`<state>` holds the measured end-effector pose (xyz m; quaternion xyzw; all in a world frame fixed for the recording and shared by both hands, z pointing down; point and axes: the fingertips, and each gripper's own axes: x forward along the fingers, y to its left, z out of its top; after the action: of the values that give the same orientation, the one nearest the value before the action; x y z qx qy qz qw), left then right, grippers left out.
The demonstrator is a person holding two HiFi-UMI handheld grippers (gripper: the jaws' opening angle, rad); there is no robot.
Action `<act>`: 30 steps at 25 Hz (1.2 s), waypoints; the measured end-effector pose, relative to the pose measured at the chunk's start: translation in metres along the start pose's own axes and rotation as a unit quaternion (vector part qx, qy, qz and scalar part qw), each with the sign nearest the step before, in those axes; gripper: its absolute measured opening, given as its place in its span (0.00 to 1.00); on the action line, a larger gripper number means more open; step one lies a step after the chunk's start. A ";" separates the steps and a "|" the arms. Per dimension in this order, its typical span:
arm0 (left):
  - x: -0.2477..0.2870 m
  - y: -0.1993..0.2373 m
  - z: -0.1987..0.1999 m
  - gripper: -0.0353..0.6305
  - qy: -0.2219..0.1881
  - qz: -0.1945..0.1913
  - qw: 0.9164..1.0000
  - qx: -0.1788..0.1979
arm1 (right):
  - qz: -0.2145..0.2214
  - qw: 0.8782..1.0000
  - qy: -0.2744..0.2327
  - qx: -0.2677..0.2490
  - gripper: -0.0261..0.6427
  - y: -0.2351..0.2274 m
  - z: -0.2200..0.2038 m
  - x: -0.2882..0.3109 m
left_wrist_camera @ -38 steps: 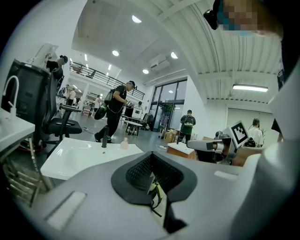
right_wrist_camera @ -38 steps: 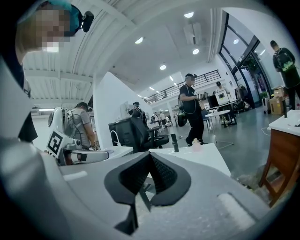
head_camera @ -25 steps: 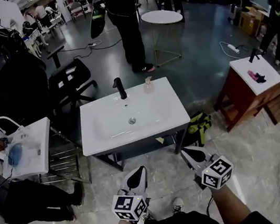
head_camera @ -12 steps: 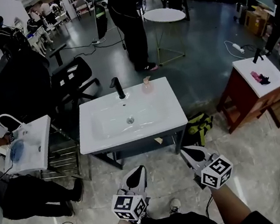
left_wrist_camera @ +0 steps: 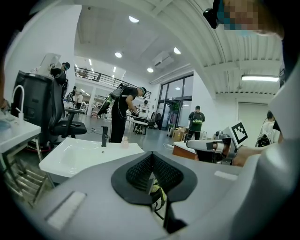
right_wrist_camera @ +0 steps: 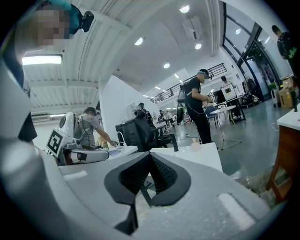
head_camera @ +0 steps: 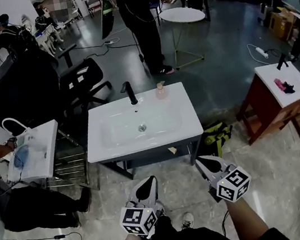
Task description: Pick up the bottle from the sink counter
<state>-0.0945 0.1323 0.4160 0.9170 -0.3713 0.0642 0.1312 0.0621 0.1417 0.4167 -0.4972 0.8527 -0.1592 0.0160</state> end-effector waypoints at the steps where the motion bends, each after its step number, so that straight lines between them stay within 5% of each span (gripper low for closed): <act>1: 0.001 0.001 0.001 0.06 -0.001 0.000 1.000 0.000 | 0.000 1.000 0.000 0.000 0.04 -0.001 0.000 0.002; 30: 0.075 0.116 0.027 0.06 0.005 -0.046 0.999 -0.013 | -0.050 0.999 0.010 0.002 0.04 -0.035 0.017 0.126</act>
<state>-0.1213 -0.0048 0.4288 0.9311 -0.3286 0.0582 0.1474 0.0313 0.0144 0.4268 -0.5373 0.8269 -0.1661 0.0006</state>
